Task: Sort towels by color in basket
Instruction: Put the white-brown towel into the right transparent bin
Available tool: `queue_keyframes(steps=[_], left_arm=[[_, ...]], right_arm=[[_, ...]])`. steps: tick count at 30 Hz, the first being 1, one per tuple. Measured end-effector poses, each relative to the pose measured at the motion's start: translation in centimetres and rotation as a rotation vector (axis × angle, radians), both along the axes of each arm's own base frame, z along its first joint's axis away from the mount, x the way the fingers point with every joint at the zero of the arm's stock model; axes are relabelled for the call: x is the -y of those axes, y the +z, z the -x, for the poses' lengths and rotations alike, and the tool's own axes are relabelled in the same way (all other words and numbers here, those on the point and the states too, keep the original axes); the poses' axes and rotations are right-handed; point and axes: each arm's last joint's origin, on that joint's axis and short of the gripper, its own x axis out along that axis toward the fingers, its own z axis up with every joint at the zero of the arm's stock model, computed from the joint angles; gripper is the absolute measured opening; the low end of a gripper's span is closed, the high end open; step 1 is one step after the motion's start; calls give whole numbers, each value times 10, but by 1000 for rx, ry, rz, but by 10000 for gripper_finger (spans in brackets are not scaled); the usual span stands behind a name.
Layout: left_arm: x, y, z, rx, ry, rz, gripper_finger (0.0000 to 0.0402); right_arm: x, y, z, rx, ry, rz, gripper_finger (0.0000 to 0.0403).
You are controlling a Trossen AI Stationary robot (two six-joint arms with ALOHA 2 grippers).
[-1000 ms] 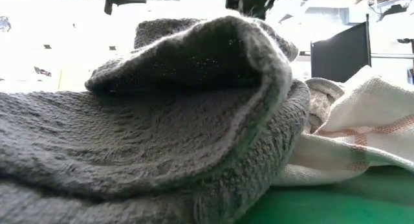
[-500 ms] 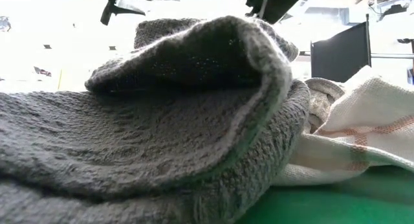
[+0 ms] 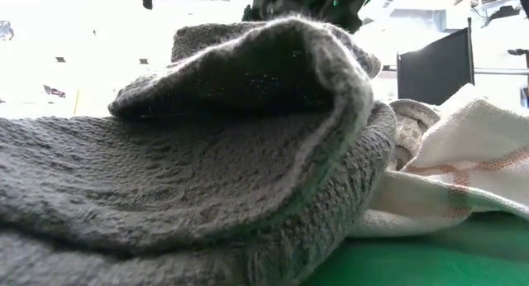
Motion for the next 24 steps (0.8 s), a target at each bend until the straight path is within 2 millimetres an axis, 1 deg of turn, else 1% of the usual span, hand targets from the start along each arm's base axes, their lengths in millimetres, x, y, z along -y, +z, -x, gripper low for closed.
queue_keyframes(steps=[3,5,6,8,12,13,14,16,18,21,24], left_arm=[[8,3,6,11,-75,-23,175],[13,4,11,11,-86,-35,175],[14,3,13,5,-87,-45,175],[17,5,19,6,-86,-71,175],[20,6,26,15,-84,-82,175],[21,6,27,18,-84,-84,175],[21,7,29,24,-84,-87,175],[24,8,33,36,-96,-96,175],[26,10,36,48,-113,-110,175],[29,11,40,58,-144,-132,175],[30,12,43,65,-152,-138,175]], right_arm=[[0,-20,-6,-62,-79,-43,271],[0,-28,-8,-95,-123,-63,251],[0,-29,-8,-101,-147,-68,233],[1,-29,-8,-110,-177,-79,182],[5,-26,-7,-112,-232,-111,41],[7,-23,-7,-108,-245,-120,25],[9,-17,-6,-92,-259,-132,21],[13,2,-4,-54,-283,-154,22],[16,29,0,21,-288,-166,21],[22,83,14,178,-296,-155,19],[31,144,39,364,-276,-134,19]])
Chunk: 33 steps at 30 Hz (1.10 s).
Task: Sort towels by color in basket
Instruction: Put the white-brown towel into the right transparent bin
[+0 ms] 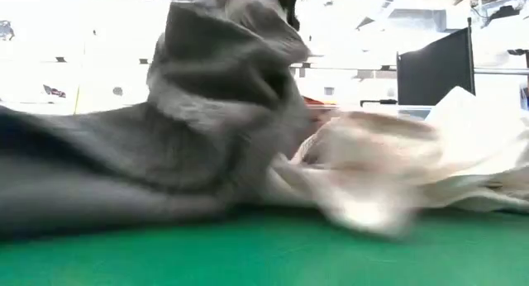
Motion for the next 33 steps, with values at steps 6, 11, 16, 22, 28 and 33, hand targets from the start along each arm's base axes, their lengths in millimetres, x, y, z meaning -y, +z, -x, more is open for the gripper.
queue_keyframes(steps=[6,11,16,22,28,33], left_arm=[[0,1,1,4,8,-34,175],[-1,1,-1,-2,17,-62,175],[-2,1,-4,-1,22,-89,175],[-3,1,-6,-3,20,-78,175],[-5,-9,-26,-86,-38,-3,175],[1,-22,-62,-189,-135,-18,184]], right_arm=[[4,108,78,361,78,40,20],[-1,159,131,604,80,77,24],[-5,173,148,665,59,113,19],[2,165,136,617,-5,111,20],[6,140,94,514,39,60,21],[11,124,71,458,33,38,21]])
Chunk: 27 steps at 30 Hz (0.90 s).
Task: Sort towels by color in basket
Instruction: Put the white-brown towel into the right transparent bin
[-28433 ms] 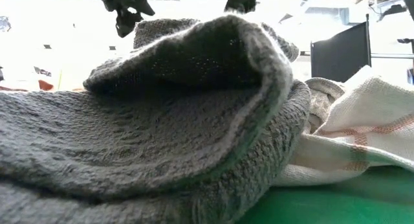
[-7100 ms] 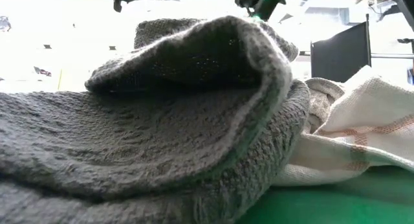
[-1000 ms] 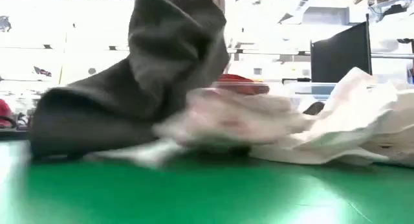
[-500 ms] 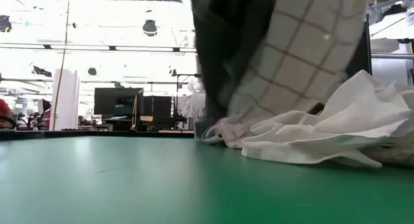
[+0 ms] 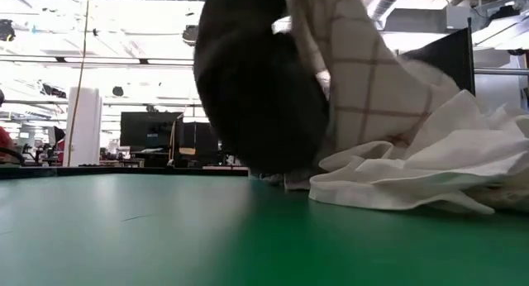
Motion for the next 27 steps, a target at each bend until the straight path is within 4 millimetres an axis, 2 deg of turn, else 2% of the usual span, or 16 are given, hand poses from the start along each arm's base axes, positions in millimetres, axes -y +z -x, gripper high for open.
queue_keyframes(steps=[10,18,21,23,25,27], left_arm=[[16,-30,-58,-154,-60,-27,270],[15,-54,-101,-198,33,-37,267],[14,-58,-109,-187,45,-48,249],[13,-57,-113,-161,44,-75,215],[13,-55,-113,-143,44,-87,160],[13,-52,-113,-114,46,-89,87]], right_arm=[[16,1,2,4,-119,-21,21],[10,1,-6,45,-118,2,21],[9,1,-5,44,-114,2,21],[7,2,-4,43,-109,1,22],[6,4,-1,50,-106,-2,26],[5,6,3,47,-106,-2,30]])
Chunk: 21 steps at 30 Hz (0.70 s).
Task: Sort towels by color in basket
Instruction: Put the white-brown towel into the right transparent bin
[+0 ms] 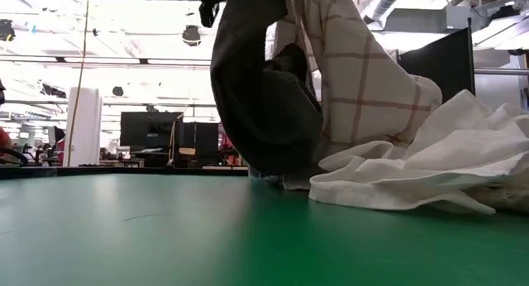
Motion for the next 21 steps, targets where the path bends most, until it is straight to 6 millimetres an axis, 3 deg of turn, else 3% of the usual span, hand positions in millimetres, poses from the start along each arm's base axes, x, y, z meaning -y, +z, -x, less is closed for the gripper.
queue_keyframes(steps=[1,3,13,17,21], left_arm=[[0,2,2,8,2,0,48],[-1,7,8,24,5,9,17],[6,36,83,3,-15,-65,8],[9,39,115,-32,-7,-78,7],[11,38,135,-65,0,-44,9]], right_arm=[[0,1,3,-8,0,-1,32],[-1,1,10,-45,-3,-6,35],[-7,11,82,-196,-15,-22,39],[-10,19,106,-175,-33,-16,37],[-10,27,124,-124,-110,14,30]])
